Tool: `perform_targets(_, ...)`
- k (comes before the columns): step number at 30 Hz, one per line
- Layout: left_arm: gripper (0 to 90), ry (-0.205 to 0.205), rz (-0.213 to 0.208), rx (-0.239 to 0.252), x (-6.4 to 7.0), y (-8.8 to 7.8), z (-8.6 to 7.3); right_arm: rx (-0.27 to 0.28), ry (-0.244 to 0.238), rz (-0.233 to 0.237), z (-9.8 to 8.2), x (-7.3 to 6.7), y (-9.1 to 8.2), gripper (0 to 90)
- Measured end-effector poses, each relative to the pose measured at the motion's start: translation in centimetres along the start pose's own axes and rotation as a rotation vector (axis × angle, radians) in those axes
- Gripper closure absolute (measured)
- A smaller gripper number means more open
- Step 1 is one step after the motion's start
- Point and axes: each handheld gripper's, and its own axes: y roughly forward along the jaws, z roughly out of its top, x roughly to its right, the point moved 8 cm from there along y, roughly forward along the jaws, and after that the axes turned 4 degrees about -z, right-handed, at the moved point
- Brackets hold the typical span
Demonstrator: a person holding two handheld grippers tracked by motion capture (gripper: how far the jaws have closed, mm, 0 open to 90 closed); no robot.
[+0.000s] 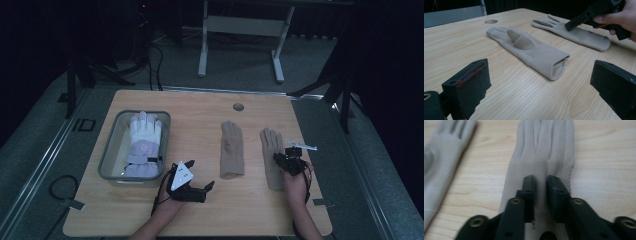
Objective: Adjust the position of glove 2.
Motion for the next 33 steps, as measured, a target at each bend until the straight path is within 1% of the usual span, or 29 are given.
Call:
perform_targets(1, 2.9, 0.0, 0.0, 0.001, 0.0, 0.0, 0.0, 0.008, -0.002, 0.023, 0.2, 0.0, -0.2, 66.3)
perform_targets(2, 2.9, -0.001, -0.001, 0.002, 0.0, 0.0, 0.0, 0.031, -0.022, 0.051, 0.6, 0.1, -0.4, 58.9)
perform_targets(3, 2.9, -0.002, -0.002, 0.002, -0.1, 0.0, 0.0, 0.034, -0.03, 0.049, 0.8, 0.2, -0.5, 56.2)
perform_targets(4, 2.9, -0.003, -0.001, 0.003, -0.1, 0.0, 0.0, 0.044, -0.046, 0.071, 1.1, 0.2, -0.7, 50.5)
perform_targets(5, 2.9, -0.003, -0.002, 0.002, -0.1, 0.0, 0.0, 0.067, -0.068, 0.121, 1.5, 0.0, -1.0, 47.9)
perform_targets(6, 2.9, -0.001, -0.004, 0.002, -0.1, 0.0, 0.0, 0.092, -0.098, 0.135, 1.9, 0.0, -1.3, 48.1)
perform_targets(7, 2.9, 0.001, -0.005, 0.002, 0.0, 0.0, 0.0, 0.11, -0.137, 0.129, 2.3, 0.2, -1.5, 47.7)
perform_targets(9, 2.9, 0.005, -0.008, -0.001, 0.0, 0.0, 0.0, 0.14, -0.194, 0.168, 2.9, 0.2, -1.9, 47.4)
perform_targets(10, 2.9, 0.007, -0.009, -0.002, 0.1, 0.0, 0.0, 0.138, -0.227, 0.157, 3.1, 0.4, -1.9, 47.4)
perform_targets(11, 2.9, 0.007, -0.01, -0.003, 0.1, 0.0, 0.0, 0.129, -0.249, 0.149, 3.1, 0.5, -1.8, 47.5)
perform_targets(13, 2.9, 0.007, -0.012, -0.004, 0.1, 0.0, 0.0, 0.118, -0.253, 0.18, 3.0, 0.5, -1.6, 47.5)
perform_targets(15, 2.9, 0.007, -0.01, -0.004, 0.1, 0.0, 0.0, 0.088, -0.268, 0.166, 2.4, 0.6, -1.1, 47.6)
perform_targets(17, 2.9, 0.004, -0.011, -0.001, 0.1, 0.0, 0.1, 0.071, -0.262, 0.172, 1.7, 0.6, -0.7, 47.7)
perform_targets(18, 2.9, 0.005, -0.01, -0.001, 0.1, -0.1, 0.1, 0.056, -0.265, 0.159, 1.2, 0.6, -0.4, 47.7)
perform_targets(19, 2.9, 0.006, -0.009, -0.001, 0.0, -0.1, 0.0, 0.052, -0.267, 0.153, 1.0, 0.6, -0.2, 47.9)
perform_targets(20, 2.9, 0.005, -0.008, -0.001, 0.0, -0.1, 0.0, 0.039, -0.263, 0.164, 0.5, 0.5, 0.0, 47.9)
perform_targets(21, 2.9, 0.004, -0.008, -0.002, 0.0, -0.1, 0.0, 0.03, -0.266, 0.163, 0.1, 0.5, 0.2, 47.9)
perform_targets(23, 2.9, 0.004, -0.008, -0.003, 0.1, -0.1, 0.0, 0.012, -0.296, 0.133, -0.7, 0.5, 0.7, 48.1)
perform_targets(24, 2.9, 0.004, -0.009, -0.004, 0.1, -0.1, 0.0, 0.027, -0.302, 0.121, -0.8, 0.4, 0.6, 50.5)
perform_targets(27, 2.9, 0.008, -0.01, -0.006, 0.2, 0.0, -0.1, 0.035, -0.302, 0.082, -0.9, 0.4, 0.6, 61.7)
perform_targets(28, 2.9, 0.009, -0.01, -0.006, 0.2, 0.0, -0.1, 0.041, -0.311, 0.075, -0.9, 0.3, 0.6, 68.0)
perform_targets(29, 2.9, 0.012, -0.009, -0.008, 0.2, 0.0, -0.1, 0.042, -0.312, 0.064, -1.0, 0.3, 0.6, 72.5)
perform_targets(30, 2.9, 0.013, -0.008, -0.008, 0.2, 0.0, -0.1, 0.042, -0.301, 0.045, -0.9, 0.2, 0.5, 77.1)
perform_targets(31, 2.9, 0.011, -0.009, -0.007, 0.2, 0.0, -0.1, 0.041, -0.294, 0.034, -0.9, 0.2, 0.5, 79.1)
perform_targets(33, 2.9, 0.01, -0.008, -0.006, 0.2, -0.1, -0.1, 0.036, -0.258, 0.018, -0.9, 0.1, 0.5, 81.2)
